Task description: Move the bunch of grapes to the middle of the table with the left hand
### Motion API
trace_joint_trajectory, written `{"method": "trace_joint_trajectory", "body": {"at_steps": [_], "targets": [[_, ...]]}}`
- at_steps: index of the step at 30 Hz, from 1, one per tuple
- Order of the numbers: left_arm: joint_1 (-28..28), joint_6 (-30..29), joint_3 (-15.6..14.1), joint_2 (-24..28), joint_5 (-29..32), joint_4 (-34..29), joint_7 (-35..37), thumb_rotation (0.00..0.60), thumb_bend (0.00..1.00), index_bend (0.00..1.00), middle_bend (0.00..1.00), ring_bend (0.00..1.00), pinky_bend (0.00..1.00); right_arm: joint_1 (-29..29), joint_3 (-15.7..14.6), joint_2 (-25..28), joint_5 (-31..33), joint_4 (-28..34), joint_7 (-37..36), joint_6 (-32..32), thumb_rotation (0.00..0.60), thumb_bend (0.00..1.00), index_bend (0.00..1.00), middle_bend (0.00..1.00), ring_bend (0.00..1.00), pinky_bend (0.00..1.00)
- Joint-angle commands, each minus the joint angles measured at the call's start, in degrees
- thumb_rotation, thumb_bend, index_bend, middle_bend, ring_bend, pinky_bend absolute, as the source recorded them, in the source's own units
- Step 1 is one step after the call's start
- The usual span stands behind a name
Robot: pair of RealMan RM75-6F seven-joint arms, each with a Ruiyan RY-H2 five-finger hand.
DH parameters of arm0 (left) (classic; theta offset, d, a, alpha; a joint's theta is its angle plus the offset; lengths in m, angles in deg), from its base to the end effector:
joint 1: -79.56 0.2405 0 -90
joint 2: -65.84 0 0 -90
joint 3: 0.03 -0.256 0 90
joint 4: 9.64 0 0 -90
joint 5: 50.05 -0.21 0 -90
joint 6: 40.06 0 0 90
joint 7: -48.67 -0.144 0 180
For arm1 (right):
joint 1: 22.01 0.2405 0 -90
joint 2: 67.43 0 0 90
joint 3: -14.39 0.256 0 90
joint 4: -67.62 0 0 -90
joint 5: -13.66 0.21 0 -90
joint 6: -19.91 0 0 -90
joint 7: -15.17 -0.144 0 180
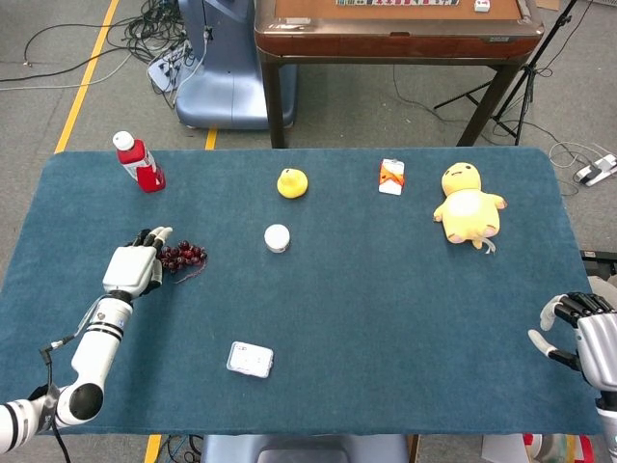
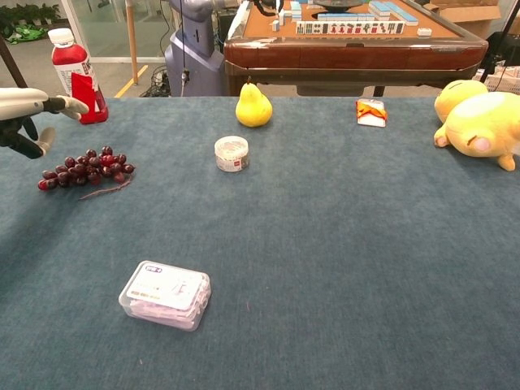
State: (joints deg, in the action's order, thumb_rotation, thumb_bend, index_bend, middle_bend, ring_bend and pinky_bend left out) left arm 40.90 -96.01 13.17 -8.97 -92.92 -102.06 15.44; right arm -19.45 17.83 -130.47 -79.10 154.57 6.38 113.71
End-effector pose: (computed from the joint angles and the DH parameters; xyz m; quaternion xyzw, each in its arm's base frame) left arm -0.2130 0.3576 0.0689 -0.6781 -0.4201 -0.2607 0.5438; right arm -0.3111 -0.1694 0.1875 0.5850 -0.3384 0.4586 0.5770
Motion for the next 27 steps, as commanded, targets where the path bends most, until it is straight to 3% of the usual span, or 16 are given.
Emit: {"method": "trace_joint_trajectory", "body": {"at_steps": [1,9,27], "targets": [[-2.11,0.62,-0.37,-0.95,4.19,1.86,-1.98,0.6,0.77,0.01,0.0,0.02,0.21,-0.01,-0.05,0.07,-0.07,0.05,-0.11,-0.02,0.6,0.13,0.66,0.56,0.41,0.43],[-4.58,2.13,-1.13,-1.58,11.2,3.92,-3.42,0.6,0.78,0.0,0.0,0.0,0.04,-0.14,0.15,0.31,0.34,0.02,-0.75,-0.04,0.6,0.13,0.66,0.56,0.41,0.43],[-10.23,6.49,-4.42,-1.87,22.84,6.88,-6.65,0.6,0.78,0.0,0.0,0.0,0.04,-0.31,0.29,0.66,0.63,-0.01,-1.59,-0.09,0.6,0.13,0.66,0.56,0.41,0.43]]}}
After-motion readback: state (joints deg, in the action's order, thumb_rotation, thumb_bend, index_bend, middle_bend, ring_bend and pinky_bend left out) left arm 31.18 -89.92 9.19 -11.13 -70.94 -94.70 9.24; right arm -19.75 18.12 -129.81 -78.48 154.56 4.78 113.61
